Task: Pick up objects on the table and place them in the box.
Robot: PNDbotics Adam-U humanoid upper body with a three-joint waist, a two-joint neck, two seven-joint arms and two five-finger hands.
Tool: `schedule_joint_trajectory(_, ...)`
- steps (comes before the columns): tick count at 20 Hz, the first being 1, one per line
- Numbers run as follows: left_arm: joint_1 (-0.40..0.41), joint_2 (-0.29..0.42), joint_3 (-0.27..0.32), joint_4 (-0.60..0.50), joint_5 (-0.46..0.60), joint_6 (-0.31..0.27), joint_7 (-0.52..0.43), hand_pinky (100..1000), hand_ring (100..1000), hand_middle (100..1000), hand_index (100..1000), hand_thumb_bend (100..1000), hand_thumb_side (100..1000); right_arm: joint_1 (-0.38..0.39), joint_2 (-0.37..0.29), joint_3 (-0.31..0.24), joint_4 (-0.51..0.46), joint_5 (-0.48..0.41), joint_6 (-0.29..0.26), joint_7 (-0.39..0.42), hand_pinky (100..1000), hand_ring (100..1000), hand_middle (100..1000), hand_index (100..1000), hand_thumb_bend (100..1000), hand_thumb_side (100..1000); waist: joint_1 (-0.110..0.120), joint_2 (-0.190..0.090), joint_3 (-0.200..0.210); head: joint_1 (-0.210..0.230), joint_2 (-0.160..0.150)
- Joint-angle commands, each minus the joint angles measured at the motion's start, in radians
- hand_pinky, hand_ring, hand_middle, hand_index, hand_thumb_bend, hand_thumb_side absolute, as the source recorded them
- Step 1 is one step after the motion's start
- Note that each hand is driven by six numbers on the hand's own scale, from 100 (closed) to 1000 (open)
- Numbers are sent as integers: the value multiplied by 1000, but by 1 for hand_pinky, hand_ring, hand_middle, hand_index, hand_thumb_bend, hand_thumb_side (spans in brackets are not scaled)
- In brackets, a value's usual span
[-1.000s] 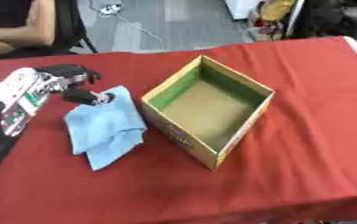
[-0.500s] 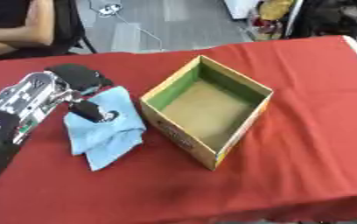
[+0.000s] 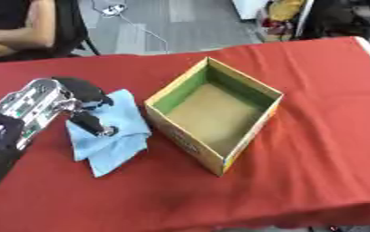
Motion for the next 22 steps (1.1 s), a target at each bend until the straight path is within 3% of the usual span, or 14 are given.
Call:
schedule_joint_trajectory(1, -33, 9, 0, 51, 29, 3, -35, 832, 825, 819, 995, 940, 983, -16, -11, -2, -16, -4, -4, 9, 581, 744, 828, 983, 472, 646, 2, -7, -2, 9, -1)
schedule_joint_trajectory(11, -56, -12, -19, 139, 27, -37, -38, 829, 819, 839, 994, 948, 970, -23, -10, 2, -16, -9, 2, 17, 578, 741, 827, 982, 471, 646, 8, -7, -9, 9, -1)
schedule_joint_trajectory(17, -65, -36, -5, 133, 25, -27, -37, 814, 800, 822, 979, 938, 946, -27, -9, 0, -16, -12, 4, 17, 578, 740, 826, 982, 470, 646, 7, -5, -11, 7, -1)
schedule_joint_trajectory(22, -69, -65, 12, 122, -20, -12, 27, 771, 738, 777, 941, 912, 874, -31, -6, -2, -16, -13, 5, 14, 576, 738, 826, 982, 469, 646, 5, -2, -12, 7, -1)
